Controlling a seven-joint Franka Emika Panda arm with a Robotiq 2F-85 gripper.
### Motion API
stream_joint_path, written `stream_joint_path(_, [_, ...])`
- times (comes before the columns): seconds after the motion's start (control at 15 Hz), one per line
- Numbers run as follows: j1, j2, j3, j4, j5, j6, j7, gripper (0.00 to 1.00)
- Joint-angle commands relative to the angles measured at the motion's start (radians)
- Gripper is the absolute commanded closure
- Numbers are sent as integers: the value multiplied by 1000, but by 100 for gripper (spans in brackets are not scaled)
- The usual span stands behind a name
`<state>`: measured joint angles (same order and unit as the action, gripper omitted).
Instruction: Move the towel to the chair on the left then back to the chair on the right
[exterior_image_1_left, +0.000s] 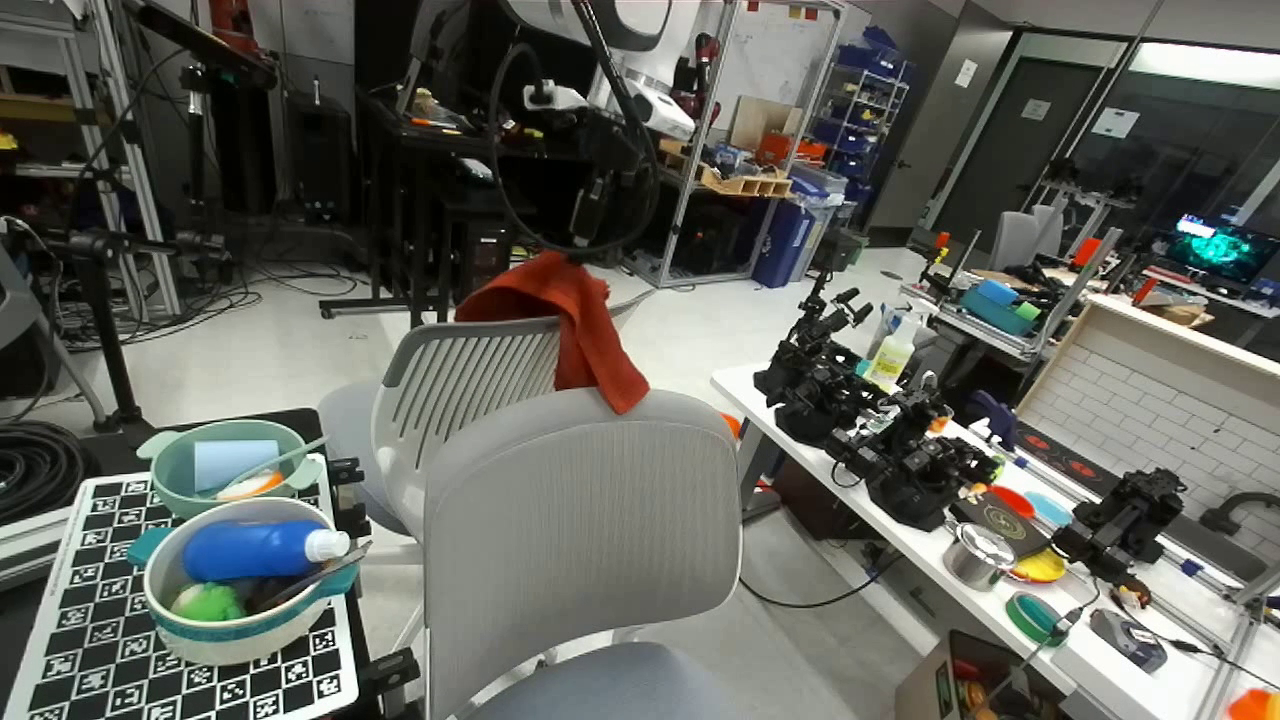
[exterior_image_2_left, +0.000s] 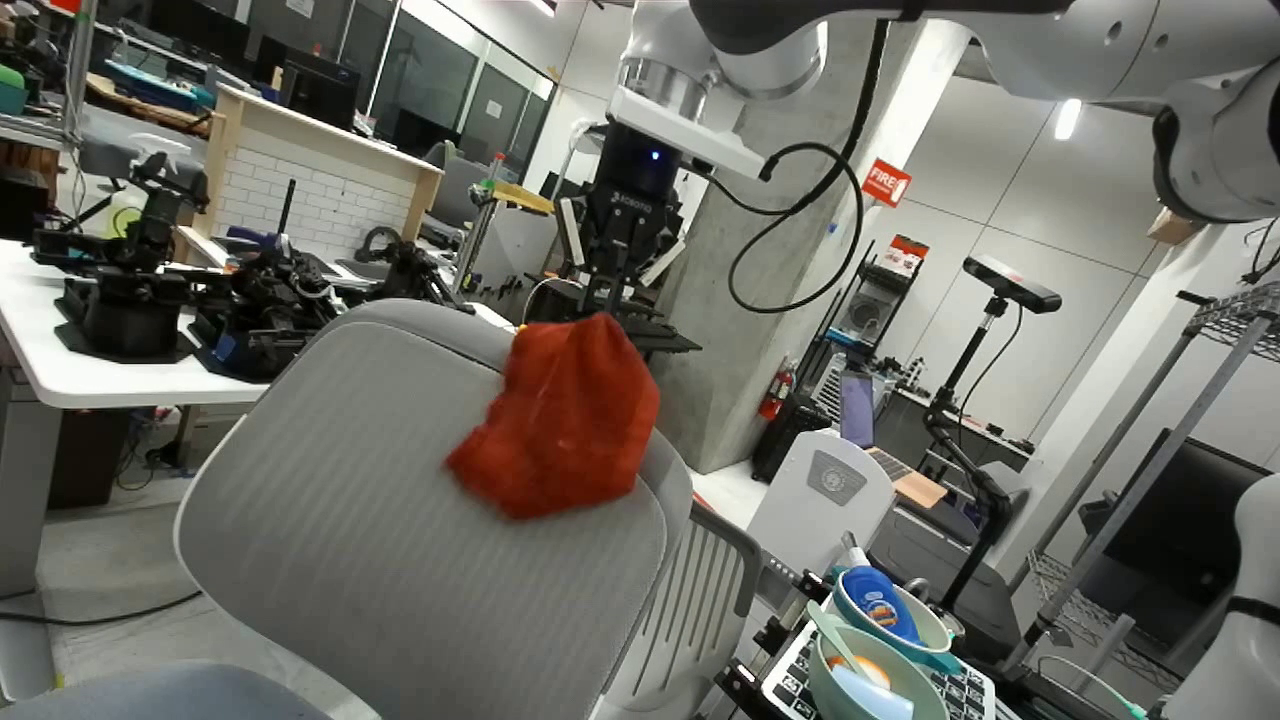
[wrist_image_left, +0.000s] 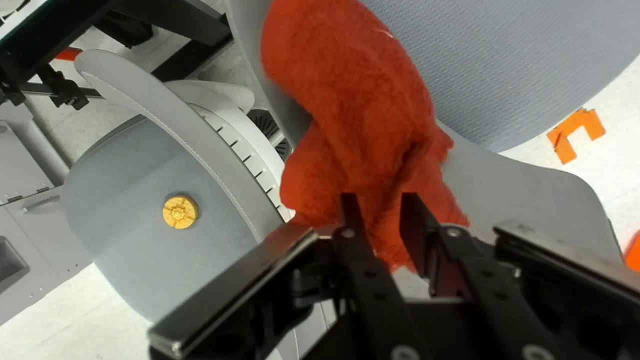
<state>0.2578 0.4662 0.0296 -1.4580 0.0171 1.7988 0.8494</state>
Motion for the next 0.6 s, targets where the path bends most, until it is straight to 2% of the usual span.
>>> stream_joint_path(0.0, [6, 31, 2, 52, -24, -13, 19, 42])
stream_joint_path(0.2, [3, 41, 0, 74, -27, -20, 15, 19])
stream_joint_path(0.4, [-4, 40, -3, 80, -23, -21, 10, 1])
stream_joint_path(0.53, [-8, 33, -4, 74, -18, -21, 7, 0])
